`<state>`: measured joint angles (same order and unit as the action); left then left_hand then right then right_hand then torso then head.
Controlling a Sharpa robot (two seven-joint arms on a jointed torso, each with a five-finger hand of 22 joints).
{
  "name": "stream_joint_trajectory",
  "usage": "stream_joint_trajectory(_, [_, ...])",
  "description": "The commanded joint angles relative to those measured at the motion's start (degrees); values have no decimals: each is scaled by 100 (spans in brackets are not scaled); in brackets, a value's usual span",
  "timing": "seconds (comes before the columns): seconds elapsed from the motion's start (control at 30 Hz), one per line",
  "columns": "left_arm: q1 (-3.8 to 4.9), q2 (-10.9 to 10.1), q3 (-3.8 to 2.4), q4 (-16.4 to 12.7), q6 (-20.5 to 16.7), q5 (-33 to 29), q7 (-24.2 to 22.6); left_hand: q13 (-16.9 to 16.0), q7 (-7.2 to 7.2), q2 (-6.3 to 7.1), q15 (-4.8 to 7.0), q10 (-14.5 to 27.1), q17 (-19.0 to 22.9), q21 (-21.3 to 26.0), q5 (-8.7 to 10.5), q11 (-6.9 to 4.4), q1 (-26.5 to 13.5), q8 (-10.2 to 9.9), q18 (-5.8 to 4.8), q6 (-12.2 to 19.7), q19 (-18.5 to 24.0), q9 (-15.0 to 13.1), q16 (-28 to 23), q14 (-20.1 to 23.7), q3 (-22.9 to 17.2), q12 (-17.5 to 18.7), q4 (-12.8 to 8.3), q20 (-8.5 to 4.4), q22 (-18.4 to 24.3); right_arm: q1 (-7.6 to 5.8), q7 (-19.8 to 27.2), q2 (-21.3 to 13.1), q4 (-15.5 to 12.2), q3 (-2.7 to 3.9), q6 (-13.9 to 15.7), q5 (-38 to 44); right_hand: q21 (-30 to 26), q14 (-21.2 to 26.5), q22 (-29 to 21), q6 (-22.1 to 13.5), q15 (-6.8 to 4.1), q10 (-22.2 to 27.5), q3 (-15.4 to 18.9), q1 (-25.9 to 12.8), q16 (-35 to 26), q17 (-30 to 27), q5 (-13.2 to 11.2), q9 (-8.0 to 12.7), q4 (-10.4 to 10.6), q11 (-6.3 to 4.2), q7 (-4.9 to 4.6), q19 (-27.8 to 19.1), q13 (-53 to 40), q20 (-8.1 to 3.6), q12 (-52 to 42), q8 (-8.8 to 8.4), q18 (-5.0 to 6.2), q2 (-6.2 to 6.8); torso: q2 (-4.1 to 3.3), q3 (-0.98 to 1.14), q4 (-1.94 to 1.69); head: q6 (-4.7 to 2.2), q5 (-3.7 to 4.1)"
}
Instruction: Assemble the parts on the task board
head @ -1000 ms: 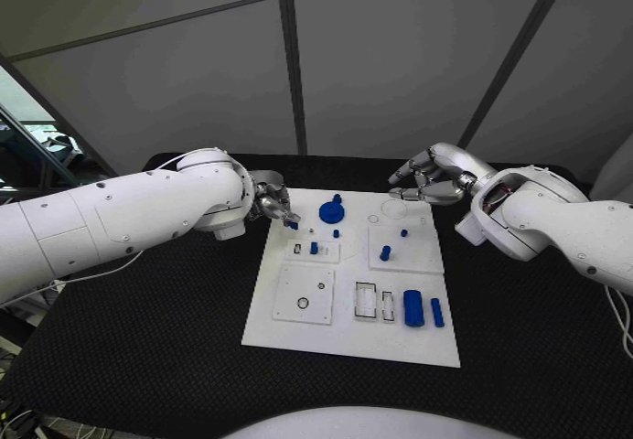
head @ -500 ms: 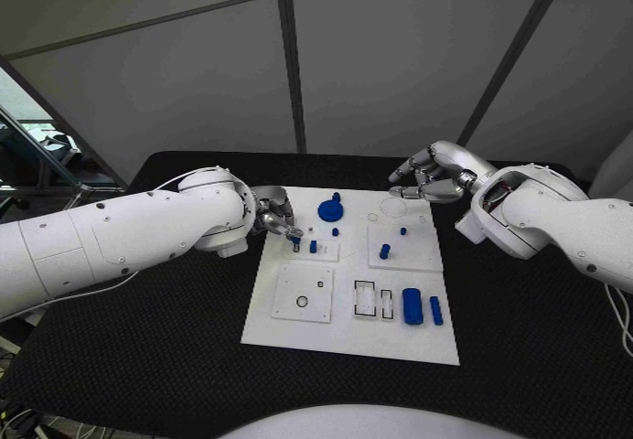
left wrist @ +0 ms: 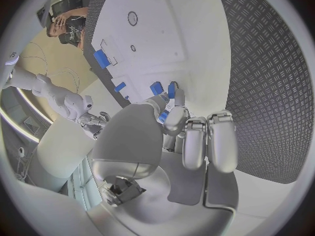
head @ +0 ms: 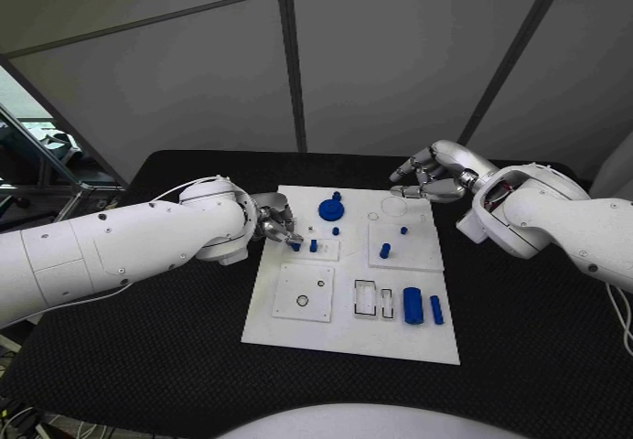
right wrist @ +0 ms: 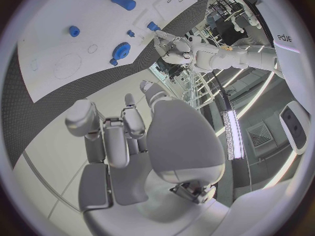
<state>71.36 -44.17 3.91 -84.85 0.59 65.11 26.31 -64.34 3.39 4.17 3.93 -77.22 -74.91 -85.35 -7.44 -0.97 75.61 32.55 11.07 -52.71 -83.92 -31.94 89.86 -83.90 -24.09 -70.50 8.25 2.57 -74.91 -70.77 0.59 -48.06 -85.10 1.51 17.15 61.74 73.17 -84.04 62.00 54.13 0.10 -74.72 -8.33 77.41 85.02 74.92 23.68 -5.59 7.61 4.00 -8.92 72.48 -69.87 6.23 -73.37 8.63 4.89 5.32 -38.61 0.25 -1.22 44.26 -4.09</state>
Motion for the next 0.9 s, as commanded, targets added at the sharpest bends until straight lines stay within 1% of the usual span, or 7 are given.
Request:
stream_joint_trajectory(0.03, [-2, -3, -5, -20, -74, 92, 52, -3, -38, 30, 33, -40, -1509, -26, -26, -19, -20, 28, -975, -9, -326, -7, 14, -610, -558, 1, -507, -51, -1136, -11, 57, 0, -2, 4, 1, 12, -33, -369, -7, 47, -43, -7, -30, -18, -33, 503, 19, 7, 12, -8, 2, 30, 2, -28, -30, 34, 91, -23, 2, 1, 2, 6, -4])
stream_joint_trajectory(0.3, [-13, -5, -5, -45, -30, 94, 91, 14, -38, 45, 36, -40, -1509, -26, -28, -21, -23, 37, -975, -9, -326, -22, 14, -610, -608, 14, -524, -52, -1137, -11, 60, 1, 2, 4, -2, 12, -33, -369, -7, 47, -43, -7, -30, -18, -33, 503, 19, 7, 12, -8, 2, 30, 2, -28, -30, 34, 91, -23, 2, 3, 6, 17, 0])
stream_joint_trajectory(0.53, [-15, -13, -5, -55, -8, 164, 157, 42, -36, 88, 37, -41, -1509, -31, -31, -22, -33, 53, -977, -5, -332, -50, 14, -610, -712, 37, -561, -55, -1145, -11, 62, 1, 6, 4, -4, 12, -33, -369, -7, 47, -43, -7, -30, -18, -33, 503, 19, 7, 12, -8, 2, 30, 2, -28, -30, 34, 91, -23, 2, 4, 1, 15, -2])
stream_joint_trajectory(0.77, [-17, -18, -5, -52, -148, 282, 251, 50, -31, 138, 39, -62, -1509, -49, -32, -21, -67, 83, -983, -8, -346, -95, 14, -610, -862, 45, -593, -57, -1164, -10, 63, 5, 7, 4, -6, 12, -33, -369, -7, 47, -43, -7, -30, -18, -33, 503, 19, 7, 12, -8, 2, 30, 2, -28, -30, 34, 91, -23, -4, 2, 6, 12, -3])
stream_joint_trajectory(0.9, [-17, -17, -6, -60, -197, 300, 268, 56, -31, 161, 39, -69, -1509, -54, -32, -22, -89, 96, -985, -7, -350, -115, 14, -610, -925, 51, -602, -58, -1170, -10, 63, 4, 7, 4, -8, 12, -33, -369, -7, 47, -43, -7, -30, -18, -33, 503, 19, 7, 12, -8, 2, 30, 2, -28, -30, 34, 91, -23, -1, 4, 6, 11, -3])
